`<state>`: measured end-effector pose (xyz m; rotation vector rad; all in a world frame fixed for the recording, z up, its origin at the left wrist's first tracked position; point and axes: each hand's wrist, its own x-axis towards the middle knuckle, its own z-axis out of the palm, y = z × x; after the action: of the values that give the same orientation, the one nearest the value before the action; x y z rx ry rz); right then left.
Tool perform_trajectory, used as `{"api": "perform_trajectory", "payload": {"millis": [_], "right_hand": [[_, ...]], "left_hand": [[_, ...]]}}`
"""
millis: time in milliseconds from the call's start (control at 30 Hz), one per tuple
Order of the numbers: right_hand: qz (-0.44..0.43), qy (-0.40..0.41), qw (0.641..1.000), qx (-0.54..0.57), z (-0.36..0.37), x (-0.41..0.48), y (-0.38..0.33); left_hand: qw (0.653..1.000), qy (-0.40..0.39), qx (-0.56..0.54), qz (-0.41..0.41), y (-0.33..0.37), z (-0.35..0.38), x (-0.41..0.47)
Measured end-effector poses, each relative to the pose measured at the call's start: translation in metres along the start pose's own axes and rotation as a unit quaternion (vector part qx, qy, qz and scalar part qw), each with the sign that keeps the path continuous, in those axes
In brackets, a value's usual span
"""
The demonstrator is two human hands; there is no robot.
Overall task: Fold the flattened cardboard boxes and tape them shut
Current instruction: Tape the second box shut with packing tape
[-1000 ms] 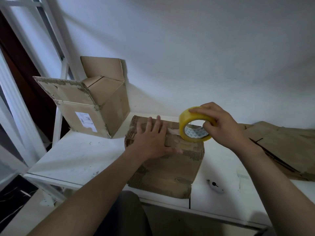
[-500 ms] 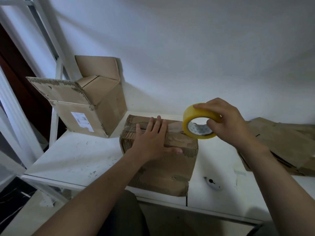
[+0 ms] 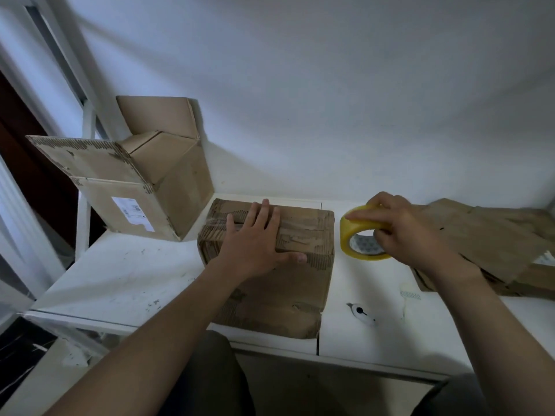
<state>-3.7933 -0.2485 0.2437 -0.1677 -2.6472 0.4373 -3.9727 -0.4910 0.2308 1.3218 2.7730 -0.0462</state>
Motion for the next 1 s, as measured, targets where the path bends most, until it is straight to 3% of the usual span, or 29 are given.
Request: {"api": "perform_trajectory", "payload": {"millis": [167, 267, 500, 767, 867, 1000], "right_hand": [[0.051, 0.005, 0.996, 0.076, 0.02, -0.012, 0.002], [0.059, 0.007, 0.993, 0.101, 0.026, -0.011, 0.002], [0.053, 0.022, 0.995, 0.086, 0.033, -0.013, -0.003], [0.059, 0.002, 0.995, 0.076, 0.03, -0.019, 0.0], [0.076, -0.019, 0.995, 0.062, 0.027, -0.024, 0.0], [0.082, -0.058, 0.993, 0.062, 0.024, -0.029, -0.019]], "left_hand": [[1.0, -0.006, -0.016, -0.013, -0.003, -0.003, -0.002], [0.998, 0.009, -0.023, -0.063, -0.024, -0.003, -0.006], [0.995, 0.004, -0.023, -0.1, -0.034, -0.01, -0.006], [0.999, -0.001, 0.005, 0.053, 0.065, -0.002, 0.001], [0.997, 0.027, 0.03, 0.072, 0.066, 0.003, 0.004], [0.992, 0.003, 0.041, 0.121, 0.041, -0.001, 0.002]]}}
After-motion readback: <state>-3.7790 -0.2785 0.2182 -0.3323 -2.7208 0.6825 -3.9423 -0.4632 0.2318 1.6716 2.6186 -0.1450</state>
